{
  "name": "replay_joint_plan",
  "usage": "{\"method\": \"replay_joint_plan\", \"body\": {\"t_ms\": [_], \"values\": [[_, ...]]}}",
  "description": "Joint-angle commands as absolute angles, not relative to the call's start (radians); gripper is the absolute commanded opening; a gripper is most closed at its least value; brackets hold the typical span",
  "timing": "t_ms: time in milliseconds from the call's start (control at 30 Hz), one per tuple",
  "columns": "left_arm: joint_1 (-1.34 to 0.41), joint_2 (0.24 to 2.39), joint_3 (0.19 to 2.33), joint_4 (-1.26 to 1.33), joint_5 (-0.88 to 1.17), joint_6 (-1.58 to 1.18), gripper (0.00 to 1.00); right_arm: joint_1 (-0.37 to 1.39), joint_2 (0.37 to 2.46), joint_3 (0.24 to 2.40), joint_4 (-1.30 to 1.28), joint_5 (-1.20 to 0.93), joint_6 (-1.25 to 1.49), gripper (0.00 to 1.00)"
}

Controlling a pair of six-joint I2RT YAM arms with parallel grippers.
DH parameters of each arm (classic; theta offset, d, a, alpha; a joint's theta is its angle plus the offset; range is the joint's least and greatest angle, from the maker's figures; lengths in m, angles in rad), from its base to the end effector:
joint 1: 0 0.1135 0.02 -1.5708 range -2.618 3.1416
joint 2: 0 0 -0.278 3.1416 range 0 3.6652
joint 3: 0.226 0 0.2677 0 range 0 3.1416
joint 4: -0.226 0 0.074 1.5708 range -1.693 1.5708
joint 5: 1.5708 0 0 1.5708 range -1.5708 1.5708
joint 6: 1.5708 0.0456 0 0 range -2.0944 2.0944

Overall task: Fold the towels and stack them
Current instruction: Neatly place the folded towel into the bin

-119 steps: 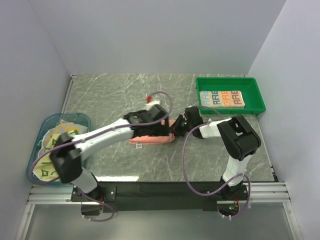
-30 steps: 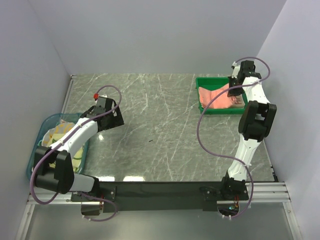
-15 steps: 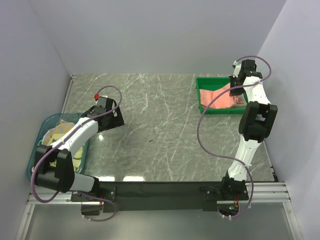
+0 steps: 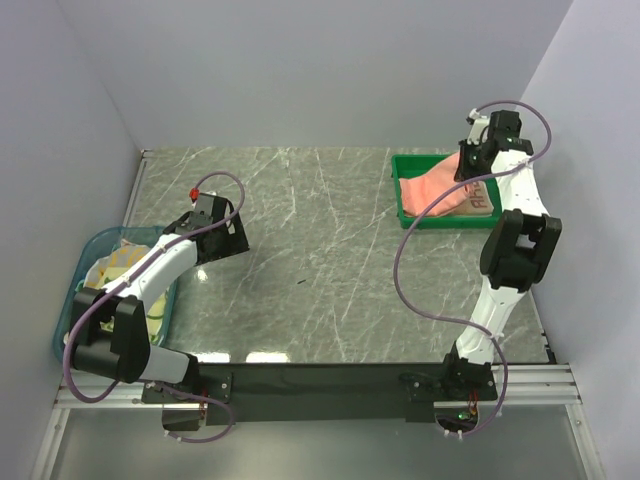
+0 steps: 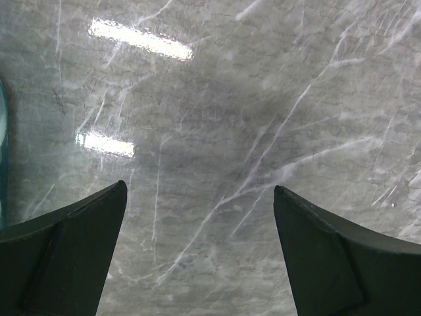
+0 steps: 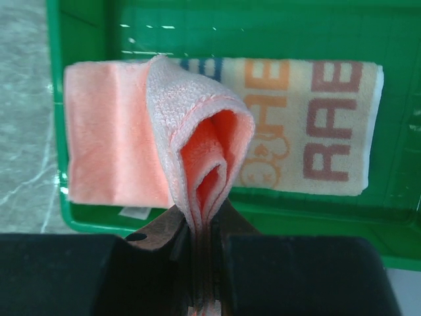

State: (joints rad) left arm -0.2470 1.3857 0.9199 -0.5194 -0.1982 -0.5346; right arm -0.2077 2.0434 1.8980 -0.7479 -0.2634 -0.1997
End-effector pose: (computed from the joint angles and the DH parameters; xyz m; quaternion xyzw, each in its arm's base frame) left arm 0.2877 -0.0633 0.2242 -0.1648 0.9388 -0.0218 0.3016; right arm 0.4793 -0.0889 0.2906 -0.0399 0.9352 0.0546 0.3477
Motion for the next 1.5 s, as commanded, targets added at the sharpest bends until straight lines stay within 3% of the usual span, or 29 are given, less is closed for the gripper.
{"method": "replay_joint_plan", "body": {"t_ms": [0, 333, 667, 933, 1133, 1300, 1467], "values": [[-0.244, 1.384, 0.94, -0.5, -0.184, -0.52, 0.99, -0.215, 1.965, 1.945, -0.735, -0.311, -0.19, 0.0], [-0.244, 1.381, 0.94, -0.5, -0.183, -0.52, 0.99, -0.215, 1.936, 1.962, -0.753, -0.328, -0.19, 0.0], [-0.244, 1.39, 0.943, -0.502, -0.175, -0.518, 0.98, -0.215, 1.993, 1.947, -0.747, -0.212, -0.213, 0.0], [-0.244, 1.404, 0.945, -0.502, -0.17, -0.517, 0.98, -0.215, 2.048, 1.91, -0.698, -0.126, -0.221, 0.06], [-0.244, 1.408, 0.946, -0.503, -0.167, -0.515, 0.98, -0.212, 2.079, 1.881, -0.643, -0.031, -0.193, 0.25], [-0.244, 1.402, 0.946, -0.502, -0.167, -0.515, 0.98, -0.207, 2.06, 1.878, -0.578, 0.205, -0.112, 0.51], [-0.242, 1.385, 0.945, -0.503, -0.166, -0.517, 0.98, -0.209, 1.979, 1.824, -0.476, 0.503, 0.026, 0.63]]}}
